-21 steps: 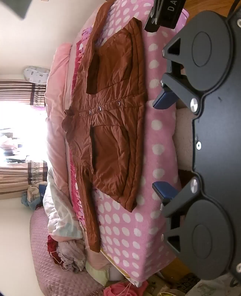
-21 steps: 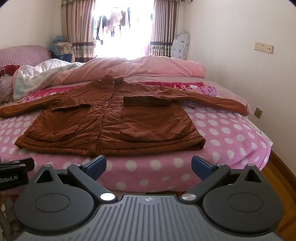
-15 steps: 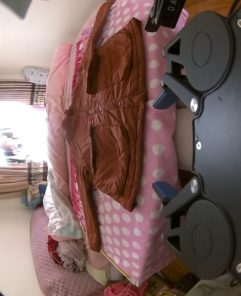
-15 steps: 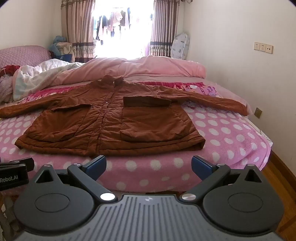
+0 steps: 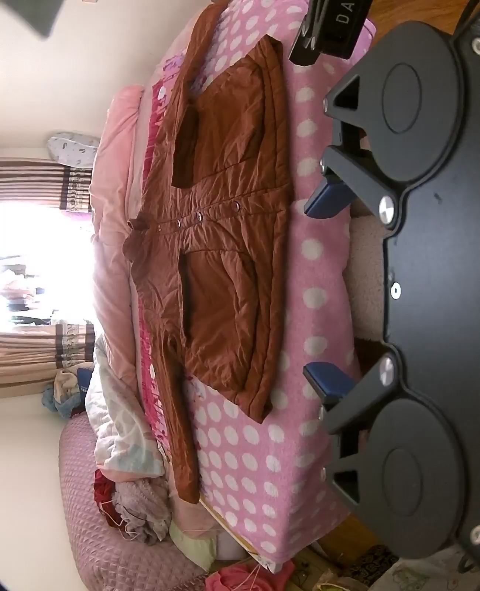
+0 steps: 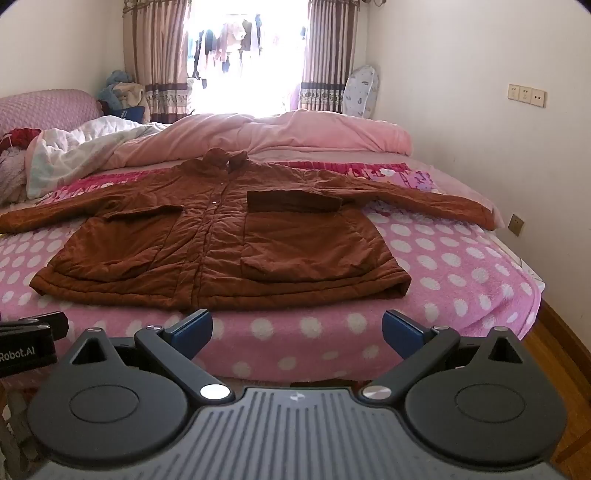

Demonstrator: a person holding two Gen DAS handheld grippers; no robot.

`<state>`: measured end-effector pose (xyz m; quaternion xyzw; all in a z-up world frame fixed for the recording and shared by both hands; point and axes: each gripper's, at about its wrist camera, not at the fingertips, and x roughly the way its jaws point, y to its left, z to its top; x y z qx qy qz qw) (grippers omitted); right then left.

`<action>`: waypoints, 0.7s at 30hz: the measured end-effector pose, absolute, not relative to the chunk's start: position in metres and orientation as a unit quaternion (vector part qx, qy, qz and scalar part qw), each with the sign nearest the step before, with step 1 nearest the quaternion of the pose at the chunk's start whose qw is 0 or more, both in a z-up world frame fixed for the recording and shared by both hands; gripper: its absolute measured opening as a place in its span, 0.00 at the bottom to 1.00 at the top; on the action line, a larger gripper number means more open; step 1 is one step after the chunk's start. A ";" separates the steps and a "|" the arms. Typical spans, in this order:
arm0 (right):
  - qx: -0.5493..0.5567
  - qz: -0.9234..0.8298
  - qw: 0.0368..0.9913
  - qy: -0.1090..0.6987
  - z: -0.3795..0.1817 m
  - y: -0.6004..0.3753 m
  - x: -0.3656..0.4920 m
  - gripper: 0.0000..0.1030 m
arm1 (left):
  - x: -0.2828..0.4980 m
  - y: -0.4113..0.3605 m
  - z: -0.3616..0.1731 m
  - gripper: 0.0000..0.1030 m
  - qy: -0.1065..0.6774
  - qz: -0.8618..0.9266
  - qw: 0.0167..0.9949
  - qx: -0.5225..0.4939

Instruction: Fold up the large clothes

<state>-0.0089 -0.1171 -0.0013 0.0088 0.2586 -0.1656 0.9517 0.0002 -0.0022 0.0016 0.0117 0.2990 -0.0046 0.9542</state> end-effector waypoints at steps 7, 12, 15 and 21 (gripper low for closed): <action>0.008 -0.166 0.951 0.259 -0.002 -0.117 -0.009 1.00 | 0.000 0.000 0.000 0.84 0.298 -0.004 0.954 0.009; 0.008 -0.165 0.951 0.259 -0.002 -0.117 -0.009 1.00 | -0.001 0.001 0.000 0.84 0.297 -0.003 0.955 0.008; 0.008 -0.165 0.951 0.260 -0.002 -0.116 -0.009 1.00 | -0.001 0.001 0.000 0.84 0.298 -0.003 0.955 0.008; 0.008 -0.166 0.951 0.260 -0.002 -0.116 -0.009 1.00 | -0.002 0.002 0.000 0.84 0.298 -0.002 0.955 0.007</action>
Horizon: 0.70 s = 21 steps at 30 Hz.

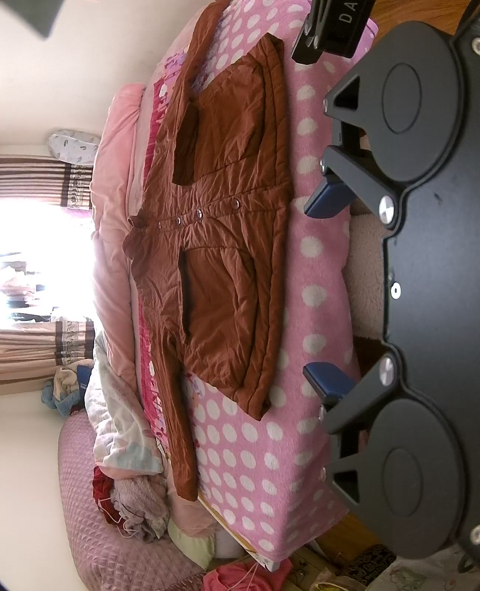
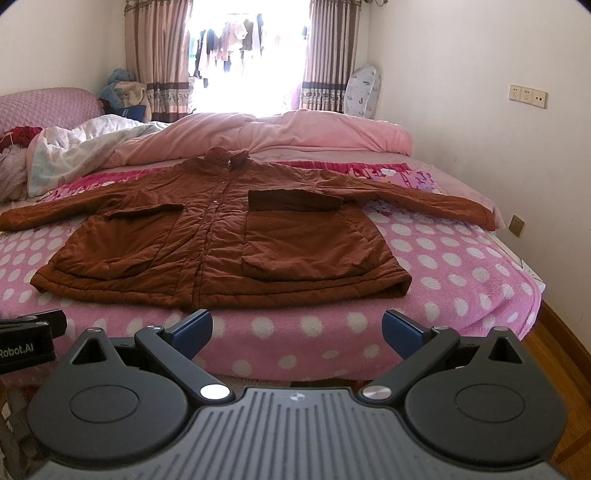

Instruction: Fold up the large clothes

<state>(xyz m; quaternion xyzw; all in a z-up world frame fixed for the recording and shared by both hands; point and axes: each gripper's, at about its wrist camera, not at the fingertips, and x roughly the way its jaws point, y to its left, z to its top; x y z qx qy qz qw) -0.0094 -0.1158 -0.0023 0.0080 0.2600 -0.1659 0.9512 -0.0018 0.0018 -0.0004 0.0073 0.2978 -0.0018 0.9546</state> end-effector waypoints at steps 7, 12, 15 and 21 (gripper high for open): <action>0.008 -0.166 0.951 0.260 -0.002 -0.115 -0.009 1.00 | -0.001 0.002 -0.001 0.84 0.298 -0.001 0.955 0.007; 0.007 -0.166 0.951 0.260 -0.002 -0.115 -0.010 1.00 | -0.001 0.000 -0.001 0.84 0.298 0.000 0.955 0.008; 0.008 -0.166 0.951 0.260 -0.002 -0.116 -0.010 1.00 | -0.001 0.001 -0.001 0.84 0.298 0.000 0.955 0.008; 0.008 -0.166 0.951 0.260 -0.002 -0.115 -0.010 1.00 | 0.000 0.002 -0.001 0.84 0.298 0.000 0.954 0.008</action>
